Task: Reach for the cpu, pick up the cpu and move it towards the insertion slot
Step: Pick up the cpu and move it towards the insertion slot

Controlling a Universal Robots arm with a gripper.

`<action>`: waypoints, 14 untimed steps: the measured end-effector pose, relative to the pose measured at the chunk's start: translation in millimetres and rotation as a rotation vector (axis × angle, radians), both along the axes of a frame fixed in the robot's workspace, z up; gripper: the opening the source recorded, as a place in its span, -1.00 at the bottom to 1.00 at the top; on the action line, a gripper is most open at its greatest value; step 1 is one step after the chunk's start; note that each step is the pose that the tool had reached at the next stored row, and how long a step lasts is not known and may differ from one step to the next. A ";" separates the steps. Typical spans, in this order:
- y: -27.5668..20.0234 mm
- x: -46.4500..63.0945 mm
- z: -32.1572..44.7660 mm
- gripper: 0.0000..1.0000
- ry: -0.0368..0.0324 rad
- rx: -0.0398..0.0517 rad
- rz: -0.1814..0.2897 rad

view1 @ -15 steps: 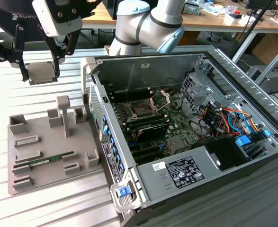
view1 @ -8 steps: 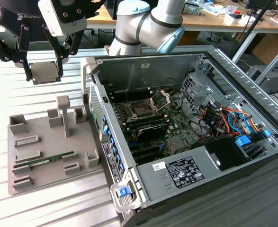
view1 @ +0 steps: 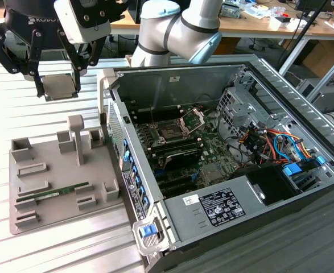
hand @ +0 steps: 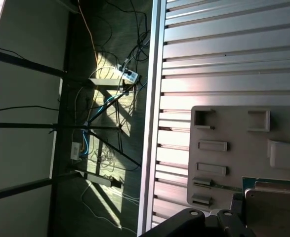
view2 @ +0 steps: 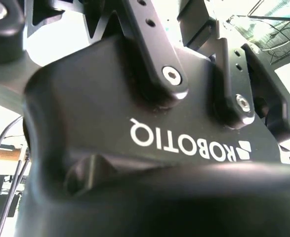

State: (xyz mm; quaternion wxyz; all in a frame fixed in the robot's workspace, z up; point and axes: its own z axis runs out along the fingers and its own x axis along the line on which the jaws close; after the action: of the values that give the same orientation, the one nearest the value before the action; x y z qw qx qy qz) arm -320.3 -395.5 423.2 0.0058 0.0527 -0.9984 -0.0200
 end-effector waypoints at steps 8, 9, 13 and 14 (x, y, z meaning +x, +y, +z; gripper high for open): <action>0.0 6.9 0.0 0.09 0.0000 0.0000 0.000; 0.0 8.3 0.0 0.09 0.0000 0.0000 0.000; 0.0 12.0 0.0 0.09 0.0000 0.0000 0.000; 0.0 12.9 0.0 0.09 0.0000 0.0000 0.000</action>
State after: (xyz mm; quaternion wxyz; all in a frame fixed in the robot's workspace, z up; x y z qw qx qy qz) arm -307.5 -395.5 423.2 0.0058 0.0527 -0.9984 -0.0200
